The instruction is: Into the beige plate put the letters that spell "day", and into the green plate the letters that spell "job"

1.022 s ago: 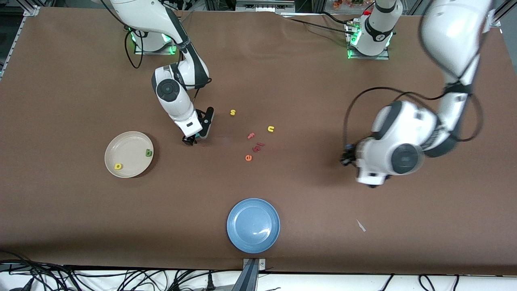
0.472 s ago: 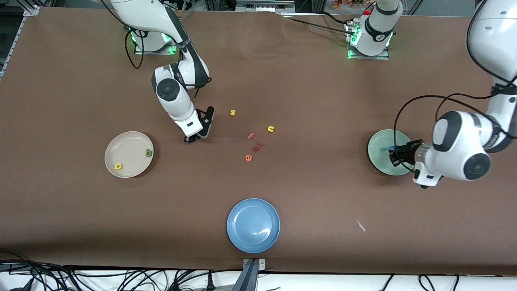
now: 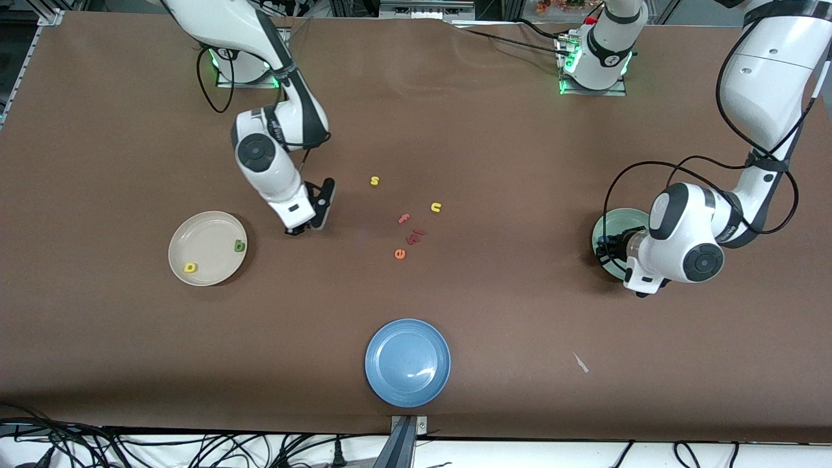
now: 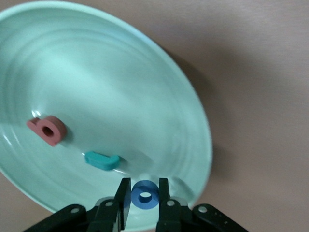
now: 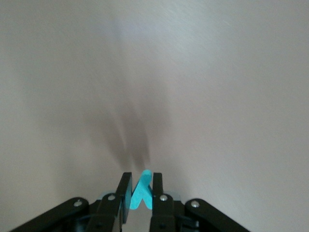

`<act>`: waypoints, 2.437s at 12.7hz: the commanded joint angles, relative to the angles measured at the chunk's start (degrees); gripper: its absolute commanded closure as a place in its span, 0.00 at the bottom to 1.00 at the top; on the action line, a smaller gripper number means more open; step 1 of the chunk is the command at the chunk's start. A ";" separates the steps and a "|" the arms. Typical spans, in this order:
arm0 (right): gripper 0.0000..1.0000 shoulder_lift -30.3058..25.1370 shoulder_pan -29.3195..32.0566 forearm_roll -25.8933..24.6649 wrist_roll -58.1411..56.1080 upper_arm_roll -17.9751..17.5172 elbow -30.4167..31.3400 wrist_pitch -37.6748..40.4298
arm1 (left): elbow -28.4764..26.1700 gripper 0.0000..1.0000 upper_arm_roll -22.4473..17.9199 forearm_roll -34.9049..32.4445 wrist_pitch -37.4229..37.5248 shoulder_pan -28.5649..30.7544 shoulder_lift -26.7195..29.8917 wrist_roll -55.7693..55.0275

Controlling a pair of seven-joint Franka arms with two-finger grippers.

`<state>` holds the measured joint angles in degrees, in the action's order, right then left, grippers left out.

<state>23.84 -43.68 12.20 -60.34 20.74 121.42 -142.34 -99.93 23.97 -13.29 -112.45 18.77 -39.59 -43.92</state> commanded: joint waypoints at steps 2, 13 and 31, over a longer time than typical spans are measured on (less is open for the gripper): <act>1.00 -3.71 0.35 0.46 -2.32 9.11 -3.63 13.46 | -0.53 0.18 0.29 -1.91 -0.32 0.74 0.56 -0.20; 0.00 2.09 10.55 4.32 -9.10 14.59 -12.85 22.96 | 28.10 0.01 1.17 3.36 26.30 1.27 15.77 27.44; 0.00 -8.87 16.21 -7.49 50.69 -3.52 -25.37 43.82 | 30.16 0.00 -17.16 7.03 33.78 -9.78 26.47 38.12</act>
<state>21.36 -34.57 11.03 -19.70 27.94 93.60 -99.56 -68.40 14.79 -9.46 -80.10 14.77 -16.59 -7.36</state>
